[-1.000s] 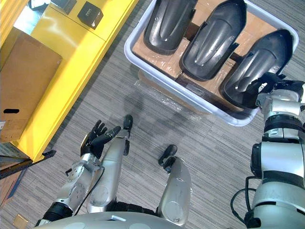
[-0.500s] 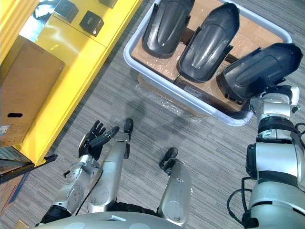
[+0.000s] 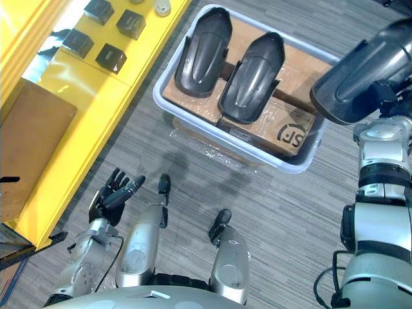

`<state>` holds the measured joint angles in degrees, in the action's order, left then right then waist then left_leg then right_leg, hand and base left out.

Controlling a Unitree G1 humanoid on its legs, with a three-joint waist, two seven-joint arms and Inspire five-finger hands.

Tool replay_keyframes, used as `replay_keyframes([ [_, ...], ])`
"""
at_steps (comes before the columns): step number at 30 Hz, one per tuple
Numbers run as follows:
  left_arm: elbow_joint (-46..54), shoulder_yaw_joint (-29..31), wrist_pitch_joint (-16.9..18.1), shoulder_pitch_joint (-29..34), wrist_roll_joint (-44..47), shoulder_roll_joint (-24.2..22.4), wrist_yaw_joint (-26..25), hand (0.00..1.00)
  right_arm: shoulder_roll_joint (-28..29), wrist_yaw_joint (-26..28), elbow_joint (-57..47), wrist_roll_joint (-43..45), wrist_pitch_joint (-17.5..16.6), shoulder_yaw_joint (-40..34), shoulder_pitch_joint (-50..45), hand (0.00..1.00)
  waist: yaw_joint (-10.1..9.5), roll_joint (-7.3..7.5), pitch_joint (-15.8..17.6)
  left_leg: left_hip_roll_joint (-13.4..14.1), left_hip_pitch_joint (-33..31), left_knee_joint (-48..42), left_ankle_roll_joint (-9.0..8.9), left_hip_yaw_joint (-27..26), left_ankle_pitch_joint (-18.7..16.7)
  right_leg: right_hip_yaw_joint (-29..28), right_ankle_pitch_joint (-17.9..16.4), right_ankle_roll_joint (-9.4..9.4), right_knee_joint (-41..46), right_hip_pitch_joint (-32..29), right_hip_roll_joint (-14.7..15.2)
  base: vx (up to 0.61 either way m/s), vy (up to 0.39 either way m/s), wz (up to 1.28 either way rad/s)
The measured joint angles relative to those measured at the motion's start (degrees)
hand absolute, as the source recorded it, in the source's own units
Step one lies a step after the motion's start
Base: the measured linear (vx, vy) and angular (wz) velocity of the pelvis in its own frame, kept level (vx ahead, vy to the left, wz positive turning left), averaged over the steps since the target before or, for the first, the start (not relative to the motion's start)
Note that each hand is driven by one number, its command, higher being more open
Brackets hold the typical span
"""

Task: Walk over and take three plastic housings, then place them on the shelf

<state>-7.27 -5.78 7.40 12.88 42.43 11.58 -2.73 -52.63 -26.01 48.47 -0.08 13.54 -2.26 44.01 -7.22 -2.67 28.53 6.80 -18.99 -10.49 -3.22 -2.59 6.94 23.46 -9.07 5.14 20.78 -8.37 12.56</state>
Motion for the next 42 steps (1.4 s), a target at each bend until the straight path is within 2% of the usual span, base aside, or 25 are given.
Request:
replay_keyframes([
  [3, 3.8, 1.0, 0.0, 0.6, 1.8, 0.0, 2.0, 1.0, 0.1, -2.2, -5.9, -4.0, -1.8, -1.9, -3.4, 0.0, -0.06, 0.5, -0.3, 0.0, 2.9, 1.9, 0.0, -0.8, 0.0, 0.2, 0.1, 0.16, -1.5, 2.7, -0.2, 0.04, -0.016, 0.01],
  [6, 6.9, 2.5, 0.0, 0.1, 1.2, 0.1, 2.3, 1.0, 2.4, -3.7, -14.0, -8.5, -2.2, -2.7, -7.5, 0.0, -0.07, 2.33, -1.8, -0.2, 6.2, 5.4, 0.01, -1.5, 0.4, 0.4, 0.7, 0.45, -4.3, 5.3, -0.9, 0.06, -0.027, -0.04],
  [9, 8.1, 3.7, 0.0, -1.9, -2.8, 0.3, 2.4, 1.0, 6.9, -3.7, -22.1, -13.2, -3.2, -2.7, -12.5, 0.0, 0.25, 4.72, -6.5, -0.4, 9.0, 9.4, -0.16, -2.6, 1.4, 0.6, 2.0, 1.06, -8.1, 7.7, -1.2, 0.11, -0.023, -0.05],
  [12, 10.3, 4.2, 0.0, -5.4, -4.1, 0.8, 4.0, 1.0, 8.7, -2.9, -25.9, -17.6, -5.4, -2.6, -13.9, 0.0, 0.36, 5.24, -8.3, -1.1, 12.2, 11.6, -0.08, -4.4, 2.0, 0.3, 3.4, 1.93, -11.1, 10.6, -0.9, 0.11, 0.014, -0.06],
  [16, 10.7, 4.6, -1.6, -13.1, -3.8, 4.3, 7.4, 1.0, 10.8, -1.7, -28.0, -24.4, -11.4, -1.0, -14.5, 0.0, 1.69, 5.41, -12.4, -2.0, 16.1, 15.3, 0.24, -8.1, 3.0, -0.7, 5.2, 2.76, -15.1, 13.7, -0.6, 0.07, 0.03, -0.17],
  [18, 10.6, 4.3, -2.7, -16.7, -3.6, 6.0, 9.2, 1.0, 11.1, -1.4, -28.9, -26.1, -14.5, 0.7, -14.6, 0.0, 2.51, 5.54, -13.5, -2.1, 16.9, 15.3, 0.24, -9.0, 3.0, -1.6, 6.1, 2.82, -16.4, 14.5, -0.6, 0.04, 0.016, -0.27],
  [19, 10.3, 3.5, -3.8, -19.2, -1.8, 6.9, 10.7, 1.0, 12.1, -1.4, -29.3, -28.0, -17.3, 1.4, -14.6, 0.0, 3.24, 5.61, -14.2, -2.1, 17.8, 15.3, 0.21, -9.8, 3.1, -2.1, 6.7, 2.82, -17.1, 15.2, -0.6, 0.01, 0.01, -0.2],
  [20, 9.9, 3.1, -4.2, -20.0, -1.5, 7.0, 11.3, 1.0, 12.5, -1.4, -29.3, -28.8, -18.3, 1.8, -14.7, 0.0, 3.64, 5.64, -14.8, -2.1, 18.0, 15.3, 0.2, -10.0, 3.1, -2.3, 6.8, 2.83, -17.4, 15.4, -0.6, 0.0, 0.006, -0.22],
  [23, 8.3, 0.2, -7.6, -23.8, 0.8, 7.0, 13.3, 1.0, 13.1, -1.4, -29.3, -31.5, -22.8, 3.4, -15.2, 0.0, 4.86, 5.43, -16.9, -2.0, 18.7, 15.3, -0.07, -10.6, 3.6, -3.1, 7.1, 2.81, -18.0, 15.9, -0.6, -0.02, -0.009, -0.14],
  [27, 4.3, -3.0, -12.9, -26.5, 6.8, 6.6, 14.1, 1.0, 13.3, -0.7, -30.9, -32.8, -27.2, 4.3, -15.4, 0.0, 6.43, 4.08, -18.0, -1.5, 19.4, 15.7, -0.21, -10.5, 3.7, -3.2, 7.1, 2.57, -18.2, 16.4, -1.2, -0.09, -0.019, -0.06],
  [29, 2.9, -3.0, -14.1, -26.5, 9.0, 6.3, 13.6, 1.0, 14.5, -0.6, -31.5, -32.8, -28.8, 4.6, -15.8, 0.0, 6.7, 3.58, -18.4, -0.9, 19.4, 15.7, -0.24, -10.5, 2.9, -3.2, 7.4, 2.12, -18.8, 16.4, -1.9, -0.1, -0.012, -0.08],
  [34, 0.7, -3.9, -16.4, -26.6, 12.0, 6.3, 12.6, 1.0, 17.4, 0.9, -31.5, -32.8, -30.7, 8.1, -16.2, 0.0, 6.22, 3.45, -18.7, 0.0, 18.9, 15.7, -0.21, -10.5, 2.9, -3.3, 8.9, 1.33, -20.3, 16.6, -3.4, -0.1, 0.001, -0.02],
  [42, 0.5, -7.3, -16.2, -30.5, 14.7, 5.6, 11.4, 1.0, 23.3, 4.6, -31.7, -32.9, -30.9, 13.5, -16.2, 0.0, 5.72, 3.54, -18.9, -0.4, 18.5, 15.6, 0.12, -9.9, 3.6, -2.9, 10.4, 1.62, -21.9, 17.4, -3.2, -0.03, 0.019, 0.05],
])
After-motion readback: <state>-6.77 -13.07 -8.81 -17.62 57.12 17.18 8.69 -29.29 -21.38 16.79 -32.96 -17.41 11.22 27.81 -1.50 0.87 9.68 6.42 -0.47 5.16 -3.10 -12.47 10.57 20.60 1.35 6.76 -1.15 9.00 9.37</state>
